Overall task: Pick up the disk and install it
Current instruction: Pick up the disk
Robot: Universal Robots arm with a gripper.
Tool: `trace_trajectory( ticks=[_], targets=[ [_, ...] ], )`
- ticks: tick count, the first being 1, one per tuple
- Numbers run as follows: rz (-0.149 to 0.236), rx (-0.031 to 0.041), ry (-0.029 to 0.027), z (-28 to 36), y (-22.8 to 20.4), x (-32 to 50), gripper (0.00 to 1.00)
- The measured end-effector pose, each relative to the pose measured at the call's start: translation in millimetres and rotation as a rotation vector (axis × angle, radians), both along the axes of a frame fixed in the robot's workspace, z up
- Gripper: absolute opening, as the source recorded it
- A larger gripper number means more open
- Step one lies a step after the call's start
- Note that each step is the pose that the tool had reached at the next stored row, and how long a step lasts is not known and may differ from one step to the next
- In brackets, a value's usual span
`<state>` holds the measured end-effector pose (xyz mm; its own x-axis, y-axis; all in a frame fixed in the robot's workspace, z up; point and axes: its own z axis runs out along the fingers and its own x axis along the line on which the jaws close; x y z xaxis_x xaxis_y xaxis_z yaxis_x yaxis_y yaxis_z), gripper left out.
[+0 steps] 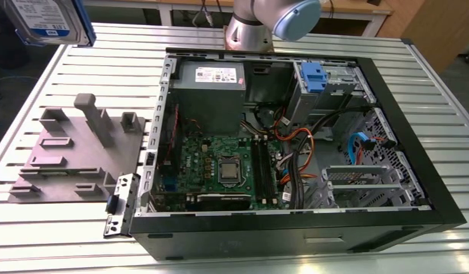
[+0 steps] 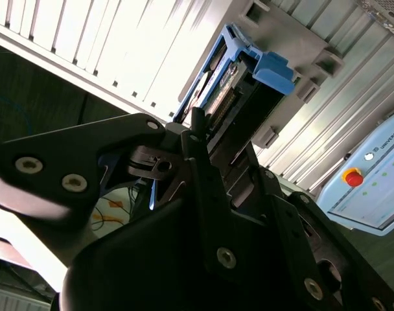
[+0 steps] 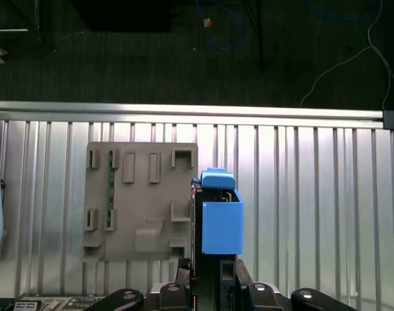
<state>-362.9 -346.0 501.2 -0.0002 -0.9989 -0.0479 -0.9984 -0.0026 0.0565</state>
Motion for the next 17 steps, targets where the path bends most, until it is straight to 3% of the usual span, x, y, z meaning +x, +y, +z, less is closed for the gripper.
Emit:
trace_trajectory(
  ticks=[17],
  targets=[
    [0.000,0.0001,0.0000,0.0,0.0,34.6,0.35]
  ],
)
